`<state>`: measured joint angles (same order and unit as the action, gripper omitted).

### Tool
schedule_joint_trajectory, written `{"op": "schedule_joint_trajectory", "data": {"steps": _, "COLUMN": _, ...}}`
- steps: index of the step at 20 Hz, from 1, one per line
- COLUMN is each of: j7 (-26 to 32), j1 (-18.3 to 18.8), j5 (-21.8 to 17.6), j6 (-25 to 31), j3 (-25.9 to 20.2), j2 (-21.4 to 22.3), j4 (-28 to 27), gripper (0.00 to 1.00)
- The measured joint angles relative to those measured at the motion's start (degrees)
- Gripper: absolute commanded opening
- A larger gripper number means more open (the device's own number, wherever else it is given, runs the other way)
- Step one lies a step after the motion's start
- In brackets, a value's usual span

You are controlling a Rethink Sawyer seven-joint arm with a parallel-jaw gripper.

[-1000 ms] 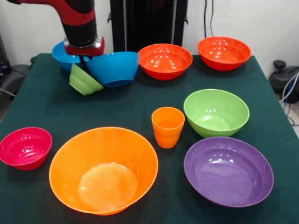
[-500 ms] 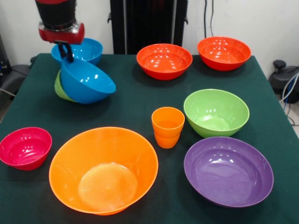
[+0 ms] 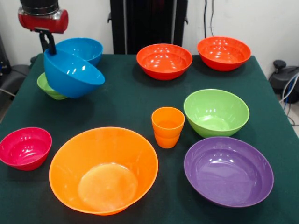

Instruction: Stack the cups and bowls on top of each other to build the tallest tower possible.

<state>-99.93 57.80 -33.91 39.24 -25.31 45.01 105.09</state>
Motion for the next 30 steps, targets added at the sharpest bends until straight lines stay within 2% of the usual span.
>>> {"op": "schedule_joint_trajectory", "data": {"steps": 8, "j7": 0.00, "j1": 2.30, "j5": 3.29, "j6": 3.60, "j3": -4.67, "j2": 1.93, "j4": 1.69, "gripper": 0.00}}
{"op": "schedule_joint_trajectory", "data": {"steps": 15, "j7": 0.00, "j1": 5.82, "j5": 5.74, "j6": 4.16, "j3": -8.54, "j2": 0.16, "j4": 3.08, "gripper": 0.00}}
{"op": "schedule_joint_trajectory", "data": {"steps": 22, "j7": 0.00, "j1": 7.79, "j5": 5.46, "j6": 4.15, "j3": -9.42, "j2": -7.22, "j4": 2.88, "gripper": 0.00}}
{"op": "schedule_joint_trajectory", "data": {"steps": 30, "j7": 0.00, "j1": 8.08, "j5": 3.85, "j6": 4.13, "j3": -9.93, "j2": -21.13, "j4": -0.51, "gripper": 0.00}}
